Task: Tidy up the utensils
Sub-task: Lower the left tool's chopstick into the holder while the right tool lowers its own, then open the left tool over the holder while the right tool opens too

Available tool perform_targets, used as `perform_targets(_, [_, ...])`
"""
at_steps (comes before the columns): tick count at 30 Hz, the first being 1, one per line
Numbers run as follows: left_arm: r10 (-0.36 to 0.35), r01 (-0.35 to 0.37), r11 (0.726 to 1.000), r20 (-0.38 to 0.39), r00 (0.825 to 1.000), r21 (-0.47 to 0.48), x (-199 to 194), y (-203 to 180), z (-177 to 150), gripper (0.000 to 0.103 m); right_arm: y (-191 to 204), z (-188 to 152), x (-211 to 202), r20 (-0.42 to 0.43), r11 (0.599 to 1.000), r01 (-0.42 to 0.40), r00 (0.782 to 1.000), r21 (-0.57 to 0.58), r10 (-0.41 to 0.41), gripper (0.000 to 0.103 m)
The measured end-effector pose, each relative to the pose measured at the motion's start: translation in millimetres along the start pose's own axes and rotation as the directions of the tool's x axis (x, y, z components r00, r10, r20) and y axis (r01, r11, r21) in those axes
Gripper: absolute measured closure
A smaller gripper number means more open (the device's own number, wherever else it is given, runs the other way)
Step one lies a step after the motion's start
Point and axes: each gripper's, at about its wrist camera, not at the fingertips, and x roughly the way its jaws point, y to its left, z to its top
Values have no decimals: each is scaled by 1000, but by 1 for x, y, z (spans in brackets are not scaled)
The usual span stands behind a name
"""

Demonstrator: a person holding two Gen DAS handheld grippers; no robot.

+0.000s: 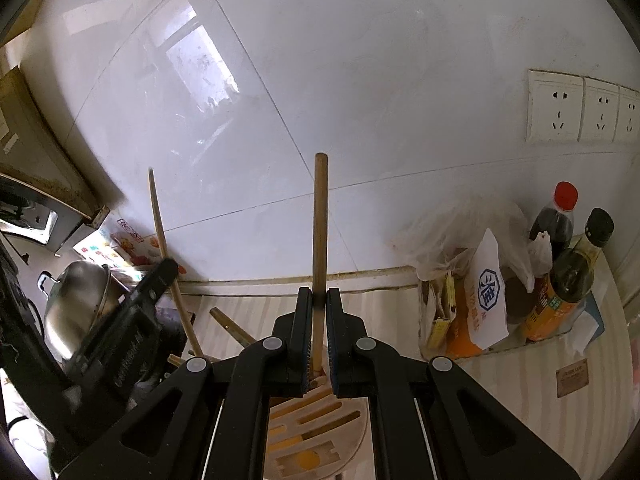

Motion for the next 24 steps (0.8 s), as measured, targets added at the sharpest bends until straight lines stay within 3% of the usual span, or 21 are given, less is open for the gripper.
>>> perform_targets(9, [-33, 33, 999, 1, 999, -18, 18, -1, -9, 98, 3, -7, 0, 2, 1000, 20, 1000, -20, -20, 96])
perform_targets(24, [-39, 39, 999, 38, 999, 1, 3, 2, -19, 98, -2, -19, 5, -38, 999, 1, 999, -40, -3, 96])
